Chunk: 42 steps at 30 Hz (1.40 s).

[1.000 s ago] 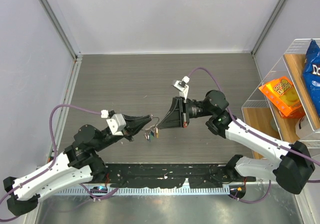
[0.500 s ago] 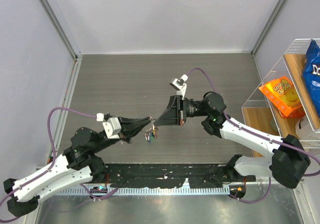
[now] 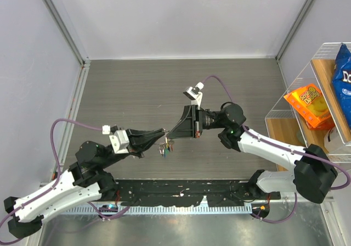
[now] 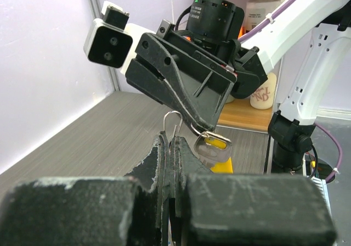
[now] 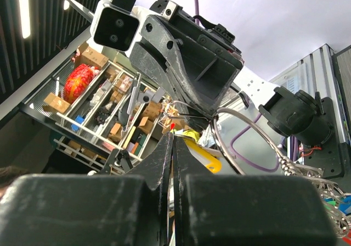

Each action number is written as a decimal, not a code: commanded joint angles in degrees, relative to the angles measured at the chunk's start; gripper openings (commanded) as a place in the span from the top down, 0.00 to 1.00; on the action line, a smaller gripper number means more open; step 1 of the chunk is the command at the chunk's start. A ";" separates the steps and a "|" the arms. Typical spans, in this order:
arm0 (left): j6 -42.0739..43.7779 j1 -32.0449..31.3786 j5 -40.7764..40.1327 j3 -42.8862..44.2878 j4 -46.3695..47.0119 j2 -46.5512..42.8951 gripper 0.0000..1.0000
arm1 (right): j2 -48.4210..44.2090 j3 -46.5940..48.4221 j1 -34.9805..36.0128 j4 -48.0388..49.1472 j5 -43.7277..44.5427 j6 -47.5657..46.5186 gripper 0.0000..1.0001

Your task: Put the keys on the keyring

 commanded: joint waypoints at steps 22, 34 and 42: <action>-0.10 0.03 4.21 0.04 7.07 -0.05 1.00 | 2.65 -0.58 0.69 7.33 2.88 3.86 0.94; -1.85 0.03 5.79 -0.40 7.86 -0.23 1.00 | 3.79 -0.84 0.69 10.05 3.93 5.88 0.94; -1.50 0.12 6.06 -1.10 9.00 -0.66 1.00 | 4.76 -1.11 0.78 10.84 4.28 7.28 0.94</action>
